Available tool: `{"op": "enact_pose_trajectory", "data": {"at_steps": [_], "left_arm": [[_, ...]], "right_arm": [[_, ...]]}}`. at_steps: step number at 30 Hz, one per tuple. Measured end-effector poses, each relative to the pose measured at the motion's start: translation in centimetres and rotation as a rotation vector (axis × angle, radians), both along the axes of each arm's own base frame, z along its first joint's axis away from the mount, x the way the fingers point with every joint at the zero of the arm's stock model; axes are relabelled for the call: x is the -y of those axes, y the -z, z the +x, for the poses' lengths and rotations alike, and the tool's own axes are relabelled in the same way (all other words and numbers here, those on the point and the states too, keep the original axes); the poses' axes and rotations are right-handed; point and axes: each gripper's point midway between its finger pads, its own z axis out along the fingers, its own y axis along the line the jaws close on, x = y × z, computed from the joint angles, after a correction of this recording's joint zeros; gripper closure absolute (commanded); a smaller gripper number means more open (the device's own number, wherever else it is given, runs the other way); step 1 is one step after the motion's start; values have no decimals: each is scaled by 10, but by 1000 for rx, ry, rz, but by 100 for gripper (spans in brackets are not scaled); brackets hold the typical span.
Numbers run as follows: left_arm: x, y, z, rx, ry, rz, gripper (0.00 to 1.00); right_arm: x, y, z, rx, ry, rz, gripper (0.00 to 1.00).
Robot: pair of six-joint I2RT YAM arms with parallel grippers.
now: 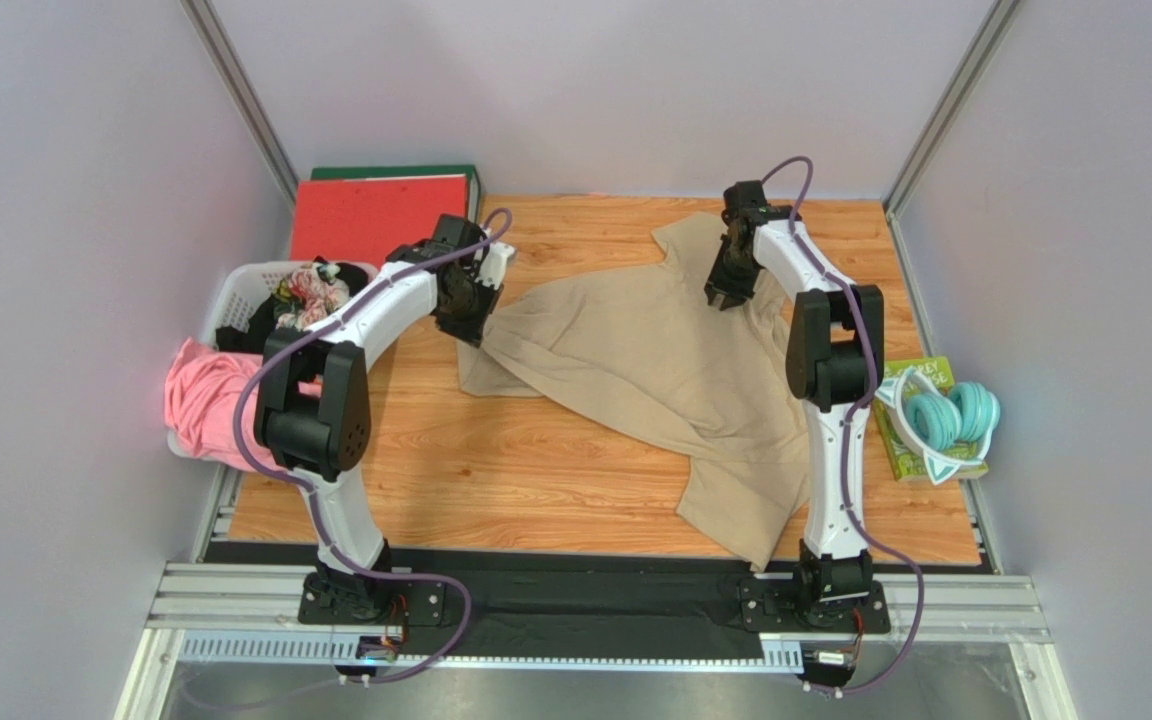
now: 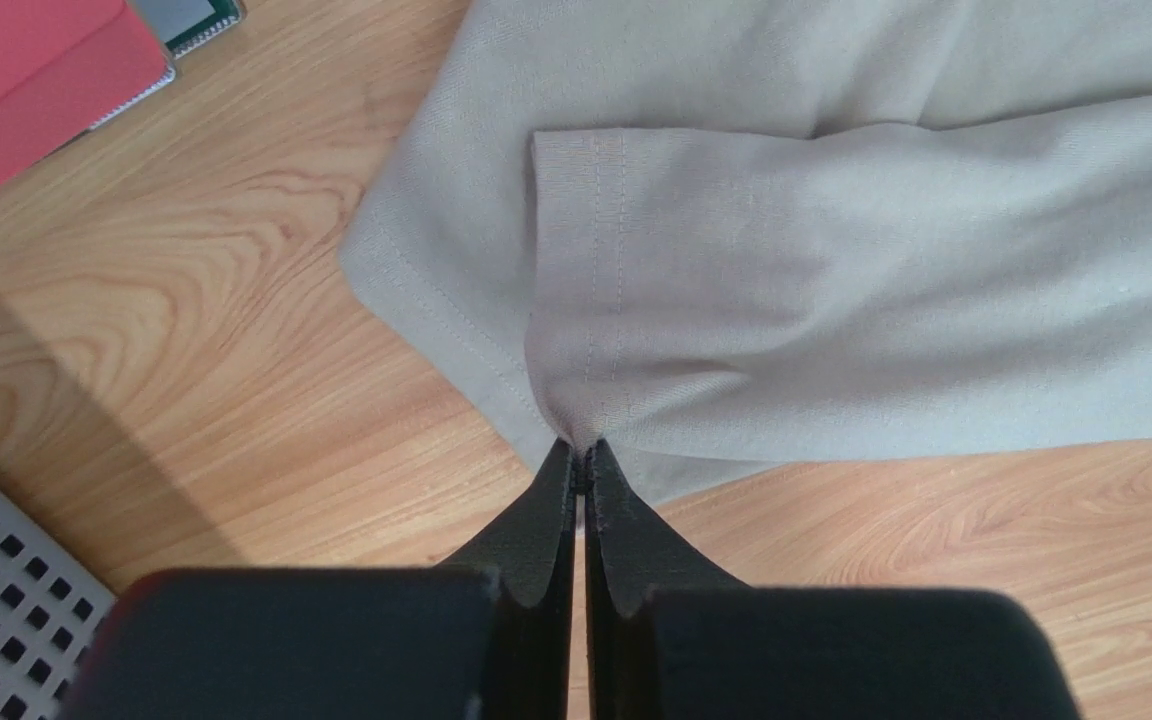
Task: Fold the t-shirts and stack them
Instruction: Flatten the tshirt out
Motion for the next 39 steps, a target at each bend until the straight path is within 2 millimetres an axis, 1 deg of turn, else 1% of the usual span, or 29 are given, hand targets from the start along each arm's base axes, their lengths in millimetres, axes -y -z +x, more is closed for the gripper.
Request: {"op": "enact_pose_trajectory", "data": {"at_steps": [2, 3, 5, 6, 7, 10, 12, 14, 15, 16, 18, 19, 21, 23, 24, 26, 28, 30, 32, 33, 34, 35, 36, 38, 39], "left_arm": [[1, -6, 2, 12, 2, -6, 100], [1, -8, -1, 9, 5, -10, 100], [1, -13, -9, -4, 13, -20, 100], [1, -17, -17, -16, 23, -26, 100], [1, -21, -26, -33, 36, -34, 100], [0, -39, -62, -92, 93, -65, 100], [0, -54, -92, -138, 153, -95, 100], [1, -67, -126, -193, 232, -135, 100], [1, -73, -141, -208, 281, -156, 100], [2, -77, -151, -215, 317, -172, 99], [2, -80, -169, -228, 392, -198, 95], [1, -81, -178, -239, 428, -205, 89], [1, -79, -186, -256, 485, -214, 81], [2, -78, -188, -258, 538, -228, 72], [3, -78, -188, -251, 567, -232, 62], [3, -78, -187, -230, 613, -229, 56], [2, -84, -183, -199, 653, -217, 57], [3, -97, -172, -151, 663, -200, 59], [4, -115, -153, -94, 626, -192, 61], [4, -121, -144, -74, 596, -185, 62], [3, -123, -134, -67, 553, -174, 63], [1, -121, -124, -61, 508, -158, 64], [0, -114, -110, -61, 460, -142, 66], [2, -91, -82, -105, 373, -126, 69], [5, -81, -70, -127, 348, -124, 71]], "right_arm": [[0, 0, 0, 0, 0, 0, 71], [0, 0, 0, -1, 0, 0, 71], [0, 0, 0, 0, 0, 0, 71], [0, 0, 0, 0, 0, 0, 71], [0, 0, 0, 1, 0, 0, 71], [0, 0, 0, 1, 0, 0, 71], [0, 0, 0, 0, 0, -1, 71], [0, 0, 0, 1, 1, 0, 71], [0, 0, 0, 2, 0, 0, 71], [0, 0, 0, 2, 1, 0, 71], [0, 0, 0, 2, 4, 1, 71], [0, -1, 0, 3, 5, 2, 71], [0, -1, -1, 2, 9, 3, 71], [0, -1, -1, 1, 11, 3, 71], [0, -1, -2, 1, 11, 3, 71], [0, -2, -2, 0, 12, 2, 70], [1, -2, -3, 1, 12, 0, 70], [1, -3, -2, 1, 13, 0, 70], [1, -3, -3, 1, 13, 1, 70], [1, -3, -3, 1, 13, 1, 70], [1, -3, -3, 1, 13, 1, 70], [1, -3, -3, 0, 13, 1, 70], [1, -3, -3, 0, 13, 1, 70], [1, -3, -3, 0, 13, 1, 70], [1, -3, -3, 0, 13, 2, 70]]}}
